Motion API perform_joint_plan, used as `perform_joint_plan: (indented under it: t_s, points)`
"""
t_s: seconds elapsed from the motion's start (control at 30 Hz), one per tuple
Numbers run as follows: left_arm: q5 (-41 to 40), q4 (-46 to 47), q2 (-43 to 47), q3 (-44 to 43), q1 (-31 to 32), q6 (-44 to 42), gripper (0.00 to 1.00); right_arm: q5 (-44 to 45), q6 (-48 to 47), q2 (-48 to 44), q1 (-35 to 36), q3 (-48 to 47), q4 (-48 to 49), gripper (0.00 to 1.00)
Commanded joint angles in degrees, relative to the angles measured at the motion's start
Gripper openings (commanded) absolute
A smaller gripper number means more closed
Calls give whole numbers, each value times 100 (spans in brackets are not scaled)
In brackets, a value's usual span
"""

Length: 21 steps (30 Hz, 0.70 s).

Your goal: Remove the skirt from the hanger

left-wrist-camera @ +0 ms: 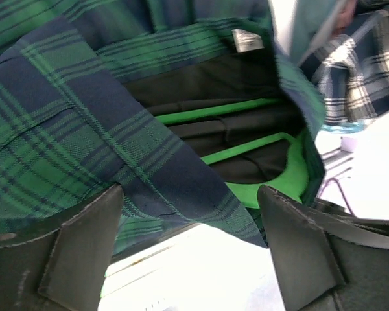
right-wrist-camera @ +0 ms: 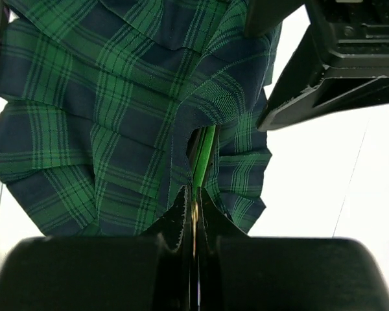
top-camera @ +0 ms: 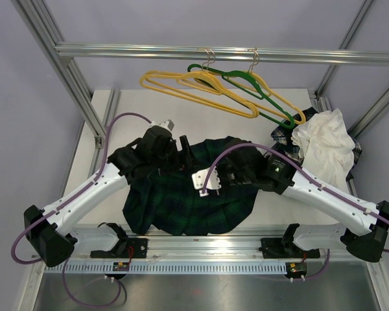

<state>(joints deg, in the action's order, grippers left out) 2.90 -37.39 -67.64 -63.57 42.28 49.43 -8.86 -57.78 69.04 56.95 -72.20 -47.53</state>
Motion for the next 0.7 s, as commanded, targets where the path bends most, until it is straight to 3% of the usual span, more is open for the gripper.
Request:
perform_joint_plan:
  t_s: [0.0, 0.17, 0.23, 0.33, 0.37, 0.5, 0.67]
  points:
    - [-176, -550, -179, -524, 34, 6, 85, 288, -119, -162, 79, 48, 358, 0]
    - [140, -594, -557, -560, 140, -258, 74, 306, -120, -171, 97, 119, 402, 0]
    - [237, -542, -654, -612, 192, -390, 65, 315, -128, -162, 97, 119, 402, 0]
    - [317, -585, -777, -744, 219, -582, 45, 324, -111, -171, 106, 154, 402, 0]
    - [291, -620, -812, -779, 219, -627, 32, 324, -111, -171, 106, 171, 402, 0]
    - [141, -866, -778, -894, 219, -943, 10, 341, -93, -197, 97, 198, 420, 0]
    - [219, -920, -488, -850, 193, -1111, 1, 368, 38, -189, 97, 145, 446, 0]
